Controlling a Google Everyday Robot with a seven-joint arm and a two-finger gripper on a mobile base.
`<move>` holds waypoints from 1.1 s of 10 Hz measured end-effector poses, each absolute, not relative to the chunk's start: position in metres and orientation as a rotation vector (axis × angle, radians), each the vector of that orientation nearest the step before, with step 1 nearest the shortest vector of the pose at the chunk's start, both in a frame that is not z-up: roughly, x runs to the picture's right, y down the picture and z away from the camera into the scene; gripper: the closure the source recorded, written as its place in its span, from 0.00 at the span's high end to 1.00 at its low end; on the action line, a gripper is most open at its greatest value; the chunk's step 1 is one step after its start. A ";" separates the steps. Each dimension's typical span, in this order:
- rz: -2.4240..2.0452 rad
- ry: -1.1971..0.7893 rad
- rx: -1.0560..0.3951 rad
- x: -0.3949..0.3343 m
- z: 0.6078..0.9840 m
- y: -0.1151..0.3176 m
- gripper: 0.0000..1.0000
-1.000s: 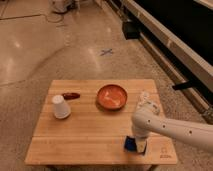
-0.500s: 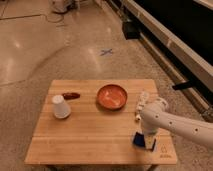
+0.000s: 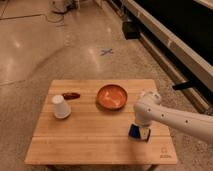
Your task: Wipe the white sponge on the table
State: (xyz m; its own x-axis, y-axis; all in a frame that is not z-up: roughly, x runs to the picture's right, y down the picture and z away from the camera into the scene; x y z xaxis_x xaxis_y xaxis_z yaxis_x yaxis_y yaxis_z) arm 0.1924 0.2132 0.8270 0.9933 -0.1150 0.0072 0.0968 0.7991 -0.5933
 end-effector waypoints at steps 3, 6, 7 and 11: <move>-0.184 -0.015 -0.616 0.147 0.826 0.208 0.01; -0.240 -0.069 -0.614 0.109 0.816 0.215 0.01; -0.250 -0.084 -0.617 0.102 0.811 0.218 0.01; -0.260 -0.109 -0.655 0.112 0.794 0.244 0.01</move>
